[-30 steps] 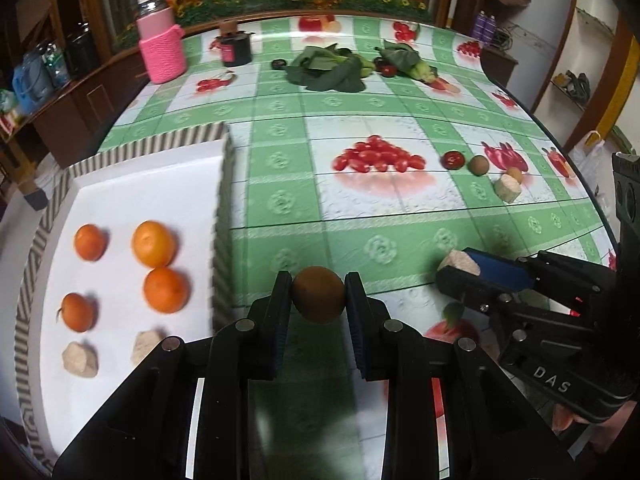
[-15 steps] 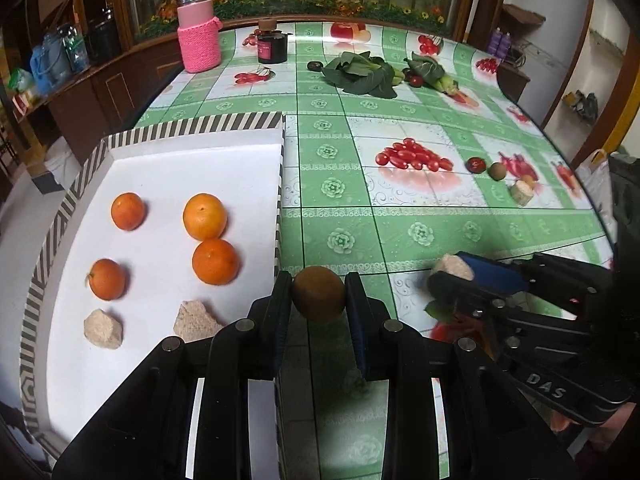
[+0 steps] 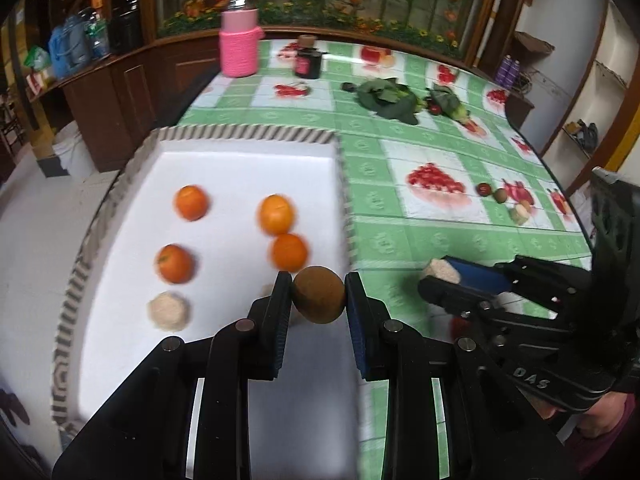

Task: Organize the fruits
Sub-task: 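Carry the beige cake and the kiwi over the white tray, then lower both items into the tray and open both grippers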

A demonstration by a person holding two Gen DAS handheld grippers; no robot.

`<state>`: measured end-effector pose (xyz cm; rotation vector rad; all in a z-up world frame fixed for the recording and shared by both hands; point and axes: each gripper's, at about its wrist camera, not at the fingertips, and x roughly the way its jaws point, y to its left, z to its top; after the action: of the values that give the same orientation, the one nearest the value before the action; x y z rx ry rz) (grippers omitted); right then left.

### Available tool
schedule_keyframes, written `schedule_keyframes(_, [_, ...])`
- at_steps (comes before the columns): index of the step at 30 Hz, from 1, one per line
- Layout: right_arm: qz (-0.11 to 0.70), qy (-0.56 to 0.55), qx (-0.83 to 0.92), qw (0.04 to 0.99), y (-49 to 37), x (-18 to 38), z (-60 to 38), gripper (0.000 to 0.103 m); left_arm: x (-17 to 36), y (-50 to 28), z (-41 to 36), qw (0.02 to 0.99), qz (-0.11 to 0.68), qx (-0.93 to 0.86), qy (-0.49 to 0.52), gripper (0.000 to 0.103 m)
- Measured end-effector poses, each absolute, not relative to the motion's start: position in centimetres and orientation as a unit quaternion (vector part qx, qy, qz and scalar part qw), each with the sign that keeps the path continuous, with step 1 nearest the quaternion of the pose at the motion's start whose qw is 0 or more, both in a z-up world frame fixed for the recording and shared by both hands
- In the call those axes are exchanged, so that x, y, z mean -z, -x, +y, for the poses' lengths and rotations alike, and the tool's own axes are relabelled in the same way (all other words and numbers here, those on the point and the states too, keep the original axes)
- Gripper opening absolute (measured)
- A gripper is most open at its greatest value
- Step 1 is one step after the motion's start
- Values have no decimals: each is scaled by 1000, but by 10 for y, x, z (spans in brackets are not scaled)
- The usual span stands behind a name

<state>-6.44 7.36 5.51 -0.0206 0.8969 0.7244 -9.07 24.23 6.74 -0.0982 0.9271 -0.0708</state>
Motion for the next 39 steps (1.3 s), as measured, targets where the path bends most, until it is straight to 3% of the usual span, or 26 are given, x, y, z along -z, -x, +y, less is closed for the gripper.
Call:
schedule_keyframes(29, [431, 176, -427, 776, 77, -41, 198, 26, -17, 88, 306, 866, 497, -34, 42, 26])
schedule_keyframes(39, [420, 147, -430, 786, 59, -40, 191, 26, -16, 78, 308, 870, 489, -53, 39, 26])
